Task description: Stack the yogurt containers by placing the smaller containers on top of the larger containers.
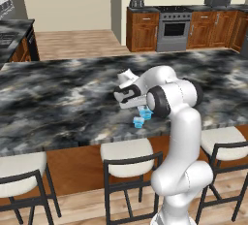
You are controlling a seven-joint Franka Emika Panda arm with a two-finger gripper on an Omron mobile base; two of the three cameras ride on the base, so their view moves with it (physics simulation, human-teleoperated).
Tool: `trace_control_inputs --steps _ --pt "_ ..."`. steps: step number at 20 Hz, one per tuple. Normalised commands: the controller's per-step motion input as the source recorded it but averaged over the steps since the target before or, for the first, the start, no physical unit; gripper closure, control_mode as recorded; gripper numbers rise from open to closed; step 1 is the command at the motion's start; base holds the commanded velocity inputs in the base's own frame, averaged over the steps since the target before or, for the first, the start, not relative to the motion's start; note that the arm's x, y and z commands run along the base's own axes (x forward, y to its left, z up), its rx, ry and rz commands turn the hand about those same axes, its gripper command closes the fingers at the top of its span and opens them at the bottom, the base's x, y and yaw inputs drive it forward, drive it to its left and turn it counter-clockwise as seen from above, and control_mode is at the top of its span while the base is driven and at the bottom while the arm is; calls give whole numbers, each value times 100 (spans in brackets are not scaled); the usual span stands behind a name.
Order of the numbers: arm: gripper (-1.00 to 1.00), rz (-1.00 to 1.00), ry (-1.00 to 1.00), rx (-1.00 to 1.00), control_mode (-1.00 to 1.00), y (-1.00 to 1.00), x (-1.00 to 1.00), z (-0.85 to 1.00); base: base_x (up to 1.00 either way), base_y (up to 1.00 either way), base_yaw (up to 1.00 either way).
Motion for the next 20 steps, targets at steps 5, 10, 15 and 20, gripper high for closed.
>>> trace_control_inputs --steps 5,10,15,20 --pt "-100 -9 0 0 -100 -1 -9 0 0 0 0" --pt "-100 -2 -1 -6 -100 -9 4 -5 0 0 0" --pt "-100 0 -5 -9 -100 -11 3 -3 0 0 0" --pt "-100 0 1 -1 -100 -3 -1 -6 0 0 0"
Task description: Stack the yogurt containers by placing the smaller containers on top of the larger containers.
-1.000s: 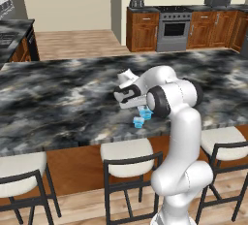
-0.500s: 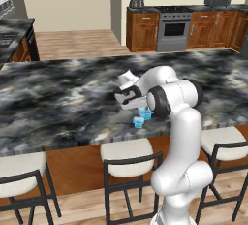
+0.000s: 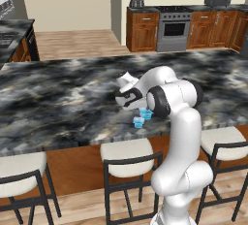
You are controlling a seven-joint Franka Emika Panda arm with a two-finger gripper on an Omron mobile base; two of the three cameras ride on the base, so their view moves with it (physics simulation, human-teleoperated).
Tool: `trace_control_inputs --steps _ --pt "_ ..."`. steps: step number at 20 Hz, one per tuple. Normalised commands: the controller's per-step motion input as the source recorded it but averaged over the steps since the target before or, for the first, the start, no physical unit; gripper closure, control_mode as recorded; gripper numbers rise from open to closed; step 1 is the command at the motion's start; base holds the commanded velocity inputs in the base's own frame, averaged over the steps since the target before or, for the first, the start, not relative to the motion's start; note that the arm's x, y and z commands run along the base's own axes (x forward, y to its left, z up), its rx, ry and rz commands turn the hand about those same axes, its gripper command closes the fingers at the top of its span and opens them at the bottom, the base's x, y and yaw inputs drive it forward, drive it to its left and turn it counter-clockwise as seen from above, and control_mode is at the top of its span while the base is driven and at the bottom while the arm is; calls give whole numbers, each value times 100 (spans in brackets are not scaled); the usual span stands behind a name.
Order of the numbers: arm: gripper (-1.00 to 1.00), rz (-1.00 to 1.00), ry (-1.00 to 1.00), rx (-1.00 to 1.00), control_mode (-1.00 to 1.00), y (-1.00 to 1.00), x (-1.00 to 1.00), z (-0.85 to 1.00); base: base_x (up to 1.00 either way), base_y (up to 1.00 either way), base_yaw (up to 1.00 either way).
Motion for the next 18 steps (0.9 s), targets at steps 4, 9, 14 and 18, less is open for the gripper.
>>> trace_control_inputs --steps 4,9,14,18 --pt "-100 -2 7 2 -100 0 -2 -11 0 0 0" --pt "100 -4 11 5 -100 0 -6 -17 0 0 0" --pt "100 -3 10 4 -100 -3 2 -15 0 0 0" --pt "100 -2 2 0 -100 -3 4 -13 0 0 0"
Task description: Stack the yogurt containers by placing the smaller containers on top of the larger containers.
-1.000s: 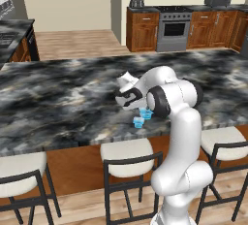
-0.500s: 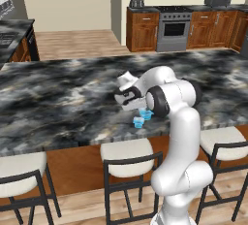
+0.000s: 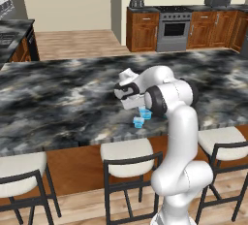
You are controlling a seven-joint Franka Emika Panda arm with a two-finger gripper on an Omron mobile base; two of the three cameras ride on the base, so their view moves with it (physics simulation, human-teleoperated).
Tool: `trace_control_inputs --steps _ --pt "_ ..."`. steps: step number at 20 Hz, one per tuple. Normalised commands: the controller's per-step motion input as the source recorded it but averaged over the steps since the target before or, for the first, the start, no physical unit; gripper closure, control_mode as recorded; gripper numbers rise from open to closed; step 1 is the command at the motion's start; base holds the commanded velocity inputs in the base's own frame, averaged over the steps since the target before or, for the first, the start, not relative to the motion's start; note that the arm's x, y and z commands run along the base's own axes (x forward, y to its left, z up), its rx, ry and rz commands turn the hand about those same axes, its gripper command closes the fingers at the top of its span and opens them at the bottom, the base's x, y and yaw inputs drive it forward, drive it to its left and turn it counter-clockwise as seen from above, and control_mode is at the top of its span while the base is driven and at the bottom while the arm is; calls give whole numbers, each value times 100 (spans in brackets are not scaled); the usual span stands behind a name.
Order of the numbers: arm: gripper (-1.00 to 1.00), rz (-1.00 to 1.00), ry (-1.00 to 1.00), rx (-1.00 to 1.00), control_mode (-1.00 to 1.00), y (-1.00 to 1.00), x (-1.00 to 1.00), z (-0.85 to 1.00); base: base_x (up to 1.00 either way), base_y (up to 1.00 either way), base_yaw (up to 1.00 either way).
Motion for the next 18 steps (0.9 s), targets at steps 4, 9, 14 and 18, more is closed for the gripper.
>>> trace_control_inputs --steps 4,9,14,18 --pt "100 0 1 0 -100 0 2 -9 0 0 0" --pt "100 -1 4 0 -100 1 0 -1 0 0 0" --pt "100 -1 1 0 -100 0 0 0 0 0 0" --pt "100 0 0 0 -100 0 -3 10 0 0 0"
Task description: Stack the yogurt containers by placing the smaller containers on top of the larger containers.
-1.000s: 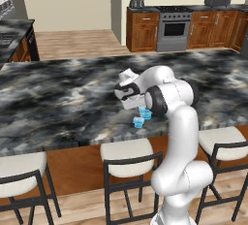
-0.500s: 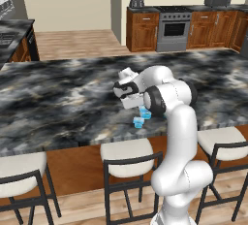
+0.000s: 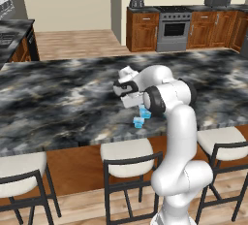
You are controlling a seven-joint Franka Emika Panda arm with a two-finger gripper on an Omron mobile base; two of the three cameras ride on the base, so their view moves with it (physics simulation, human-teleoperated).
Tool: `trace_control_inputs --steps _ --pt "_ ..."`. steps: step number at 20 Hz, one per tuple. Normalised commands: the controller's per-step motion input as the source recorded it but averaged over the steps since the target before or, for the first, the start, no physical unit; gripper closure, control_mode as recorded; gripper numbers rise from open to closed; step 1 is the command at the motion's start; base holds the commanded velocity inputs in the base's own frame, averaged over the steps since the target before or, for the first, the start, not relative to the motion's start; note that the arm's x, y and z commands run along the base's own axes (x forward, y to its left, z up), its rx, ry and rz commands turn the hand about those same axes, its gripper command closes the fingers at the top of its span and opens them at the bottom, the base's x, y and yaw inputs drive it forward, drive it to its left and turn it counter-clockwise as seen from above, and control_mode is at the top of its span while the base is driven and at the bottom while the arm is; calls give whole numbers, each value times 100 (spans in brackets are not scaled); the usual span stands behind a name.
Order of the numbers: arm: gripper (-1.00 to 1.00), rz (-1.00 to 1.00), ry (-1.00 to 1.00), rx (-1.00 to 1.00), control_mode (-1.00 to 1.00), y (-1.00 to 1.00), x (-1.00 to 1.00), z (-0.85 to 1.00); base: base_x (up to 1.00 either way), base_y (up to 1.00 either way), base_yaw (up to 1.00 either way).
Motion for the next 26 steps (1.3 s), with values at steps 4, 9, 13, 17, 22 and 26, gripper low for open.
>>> trace_control_inputs --steps 4,9,13,17,22,26 --pt "100 0 0 0 -100 3 -3 15 0 0 0" --pt "100 0 0 0 -100 3 0 17 0 0 0" --pt "100 0 0 -1 -100 6 0 26 0 0 0" --pt "100 0 0 -1 -100 5 0 33 0 0 0" --pt "100 0 0 -5 -100 7 0 36 0 0 0" --pt "100 0 0 -5 -100 4 0 35 0 0 0"
